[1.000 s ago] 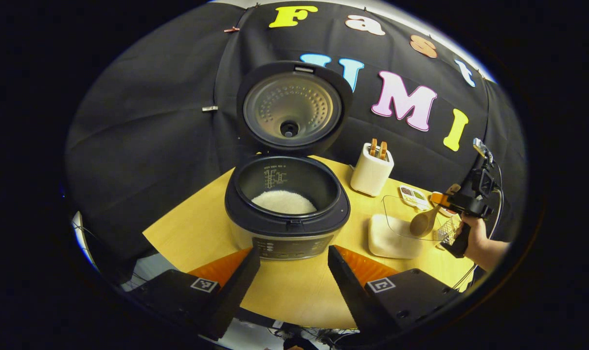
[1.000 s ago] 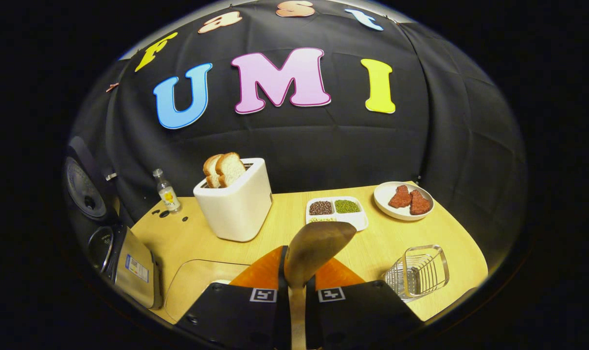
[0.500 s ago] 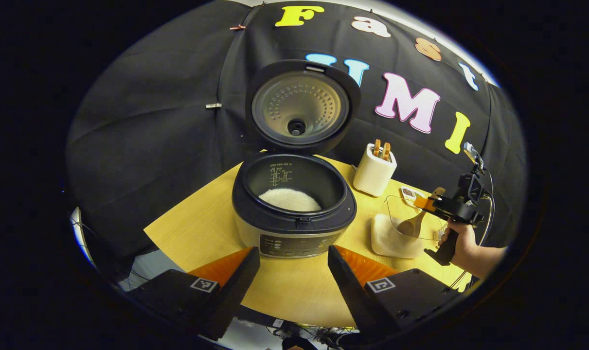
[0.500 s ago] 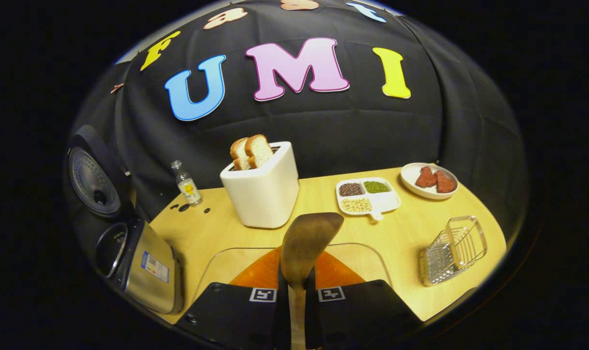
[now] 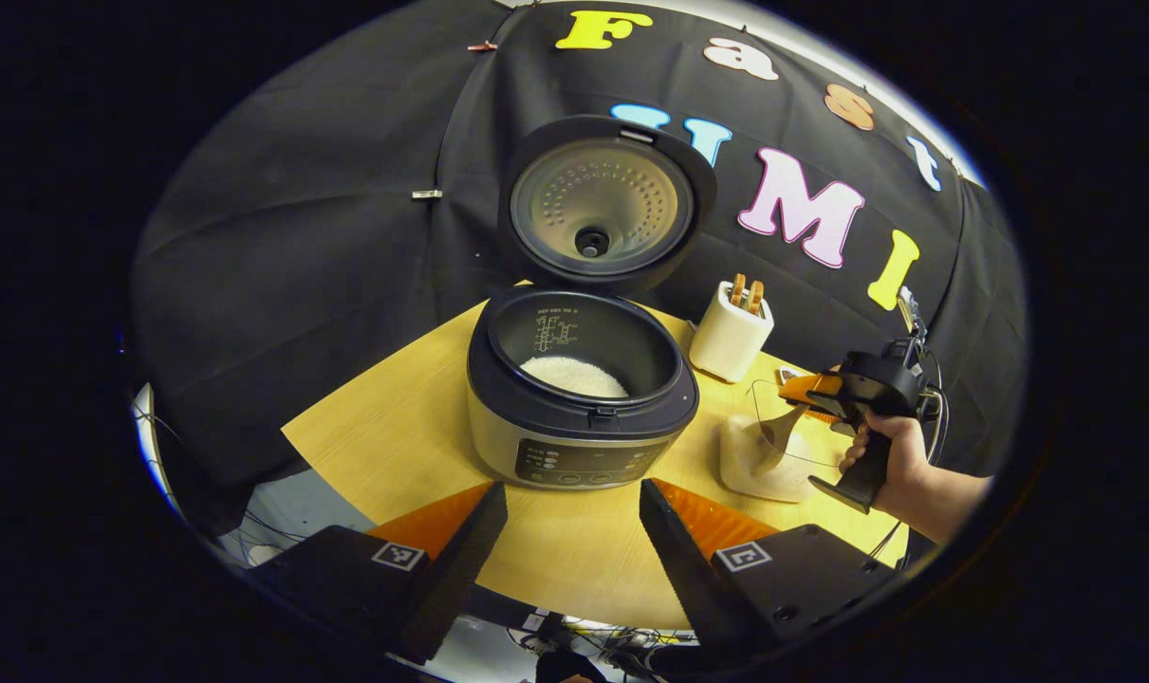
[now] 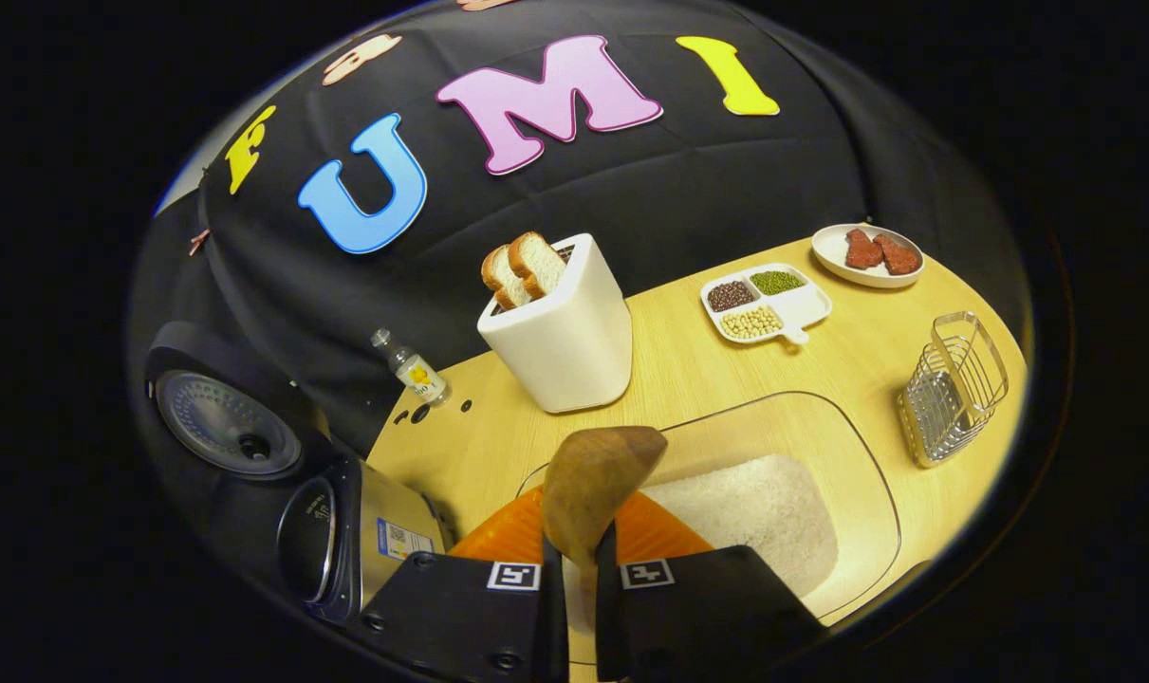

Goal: Close the left gripper, press the button to open the rice cooker; take a wooden spoon from the chopstick holder with the right hand, scoop a spoonful of rice and pour it into the rice cooker, then put the wooden spoon back into the chopstick holder.

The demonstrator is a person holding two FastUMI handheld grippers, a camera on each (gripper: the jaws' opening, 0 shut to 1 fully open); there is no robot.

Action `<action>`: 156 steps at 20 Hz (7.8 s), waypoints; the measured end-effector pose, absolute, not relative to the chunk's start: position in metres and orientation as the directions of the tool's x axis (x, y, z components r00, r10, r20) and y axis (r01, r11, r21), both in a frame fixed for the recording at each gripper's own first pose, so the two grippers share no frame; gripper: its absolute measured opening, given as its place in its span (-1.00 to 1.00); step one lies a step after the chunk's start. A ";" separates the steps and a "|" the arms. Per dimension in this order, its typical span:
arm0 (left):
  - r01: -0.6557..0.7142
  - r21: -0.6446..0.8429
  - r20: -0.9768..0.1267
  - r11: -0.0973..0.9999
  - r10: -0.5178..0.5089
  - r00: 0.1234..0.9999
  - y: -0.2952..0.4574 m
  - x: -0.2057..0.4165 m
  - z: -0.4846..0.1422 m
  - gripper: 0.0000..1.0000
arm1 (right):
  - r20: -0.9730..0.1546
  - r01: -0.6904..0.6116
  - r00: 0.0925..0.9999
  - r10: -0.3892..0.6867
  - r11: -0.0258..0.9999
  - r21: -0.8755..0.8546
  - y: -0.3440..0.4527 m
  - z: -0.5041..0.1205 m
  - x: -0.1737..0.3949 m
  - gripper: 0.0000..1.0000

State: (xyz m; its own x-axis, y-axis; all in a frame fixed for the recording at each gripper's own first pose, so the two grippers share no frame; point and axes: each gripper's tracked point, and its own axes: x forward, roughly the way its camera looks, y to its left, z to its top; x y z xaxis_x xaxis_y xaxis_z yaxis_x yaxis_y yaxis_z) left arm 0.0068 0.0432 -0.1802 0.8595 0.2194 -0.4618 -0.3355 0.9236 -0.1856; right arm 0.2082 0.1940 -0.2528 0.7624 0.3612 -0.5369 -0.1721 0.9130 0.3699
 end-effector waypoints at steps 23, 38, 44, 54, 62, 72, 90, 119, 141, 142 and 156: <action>-0.158 -0.130 -0.375 0.979 0.099 0.922 0.047 0.034 -0.145 0.91 | -0.544 0.260 0.808 0.225 0.694 0.672 0.084 -0.192 0.206 -0.69; -0.308 -0.169 -0.322 0.936 0.243 0.915 0.100 -0.004 -0.128 0.92 | -0.427 0.145 0.754 0.499 0.508 0.849 0.214 -0.121 0.192 -0.70; -0.365 -0.186 -0.337 0.912 0.290 0.896 0.131 -0.026 -0.135 0.91 | -0.414 0.102 0.708 0.572 0.498 0.861 0.276 -0.114 0.176 -0.69; -0.414 -0.204 -0.338 0.887 0.333 0.880 0.175 -0.044 -0.136 0.91 | -0.385 -0.178 0.684 0.620 0.653 0.736 0.368 -0.108 0.152 -0.70; -0.454 -0.237 -0.341 0.859 0.364 0.867 0.210 -0.051 -0.140 0.91 | -0.359 -0.429 0.698 0.619 0.764 0.483 0.429 -0.113 0.140 -0.69; -0.492 -0.285 -0.344 0.823 0.391 0.854 0.220 -0.061 -0.137 0.91 | -0.300 -0.643 0.704 0.643 0.757 0.115 0.465 -0.127 0.135 -0.70; -0.494 -0.244 -0.354 0.834 0.398 0.847 0.202 -0.065 -0.123 0.92 | -0.308 -0.860 0.510 0.803 0.465 -0.212 0.489 -0.148 0.074 -0.70; -0.143 -0.156 -0.185 0.977 0.113 0.976 0.042 0.054 -0.048 0.91 | -0.142 -0.332 0.924 0.355 0.929 0.164 0.118 -0.018 0.198 -0.69; -0.323 -0.042 -0.190 0.946 0.310 0.932 -0.034 0.077 -0.025 0.91 | -0.376 0.166 0.927 -0.023 0.920 0.354 -0.141 -0.162 0.315 -0.68; -0.334 -0.053 -0.197 0.941 0.318 0.927 -0.036 0.077 -0.027 0.91 | -0.390 0.166 0.921 -0.013 0.918 0.360 -0.139 -0.173 0.317 -0.69; -0.462 -0.017 0.027 0.887 0.462 0.886 0.013 0.087 0.047 0.91 | -0.477 0.163 0.878 0.040 0.912 0.377 -0.127 -0.201 0.300 -0.03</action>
